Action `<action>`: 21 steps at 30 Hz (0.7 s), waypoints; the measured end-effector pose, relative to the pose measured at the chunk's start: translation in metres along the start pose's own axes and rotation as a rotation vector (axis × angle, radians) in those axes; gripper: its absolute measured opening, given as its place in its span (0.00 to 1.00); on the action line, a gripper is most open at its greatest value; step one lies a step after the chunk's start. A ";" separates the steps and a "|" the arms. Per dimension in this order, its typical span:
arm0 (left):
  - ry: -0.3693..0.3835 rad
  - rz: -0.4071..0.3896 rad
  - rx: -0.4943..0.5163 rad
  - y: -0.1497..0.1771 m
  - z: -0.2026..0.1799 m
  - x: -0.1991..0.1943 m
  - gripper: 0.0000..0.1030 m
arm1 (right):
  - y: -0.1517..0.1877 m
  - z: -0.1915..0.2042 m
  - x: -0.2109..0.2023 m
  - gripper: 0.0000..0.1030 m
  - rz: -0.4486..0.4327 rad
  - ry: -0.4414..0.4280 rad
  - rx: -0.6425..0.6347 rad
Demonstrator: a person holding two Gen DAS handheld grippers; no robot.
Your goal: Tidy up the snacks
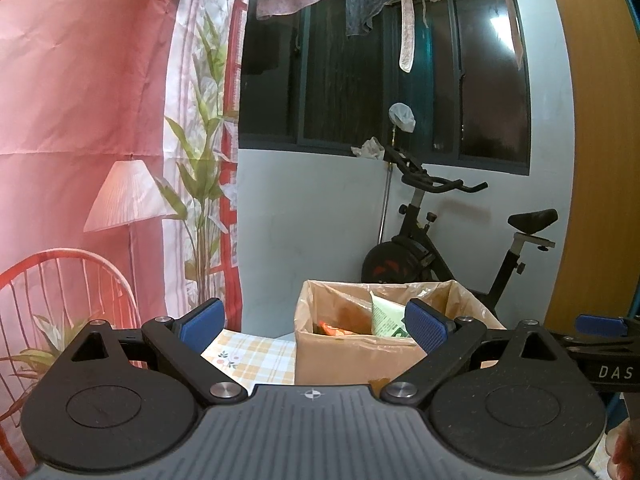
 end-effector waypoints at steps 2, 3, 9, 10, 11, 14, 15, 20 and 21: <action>0.003 -0.001 -0.001 0.000 0.000 0.000 0.95 | 0.000 0.000 0.000 1.00 0.000 0.001 0.000; 0.005 -0.001 -0.001 0.000 0.000 0.000 0.95 | 0.000 0.000 0.000 1.00 0.000 0.002 0.000; 0.010 0.007 0.001 0.000 0.000 0.002 0.95 | -0.002 -0.001 -0.002 1.00 0.002 0.003 0.004; 0.010 0.009 0.002 0.001 0.000 0.002 0.95 | -0.002 -0.001 -0.002 1.00 0.003 0.003 0.005; 0.011 0.009 0.002 0.001 0.000 0.001 0.95 | -0.002 -0.002 -0.002 1.00 0.003 0.003 0.006; 0.011 0.008 0.002 0.001 0.000 0.002 0.95 | -0.002 -0.002 -0.002 1.00 0.003 0.002 0.006; 0.011 0.008 0.002 0.001 0.000 0.001 0.95 | -0.002 -0.002 -0.002 1.00 0.003 0.002 0.006; 0.011 0.009 0.001 0.001 0.000 0.002 0.95 | -0.002 -0.002 -0.002 1.00 0.003 0.002 0.007; 0.012 0.009 0.001 0.001 -0.001 0.001 0.95 | -0.002 -0.002 -0.002 1.00 0.004 0.002 0.006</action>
Point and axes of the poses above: each gripper's, at about its wrist camera, not at the fingertips, and x roughly the way its jaws point, z to its left, y to its underside, the point moved 8 cm from there along x, roughly the way its jaws point, and after that the axes turned 15 degrees about -x, right-handed, at the moved point
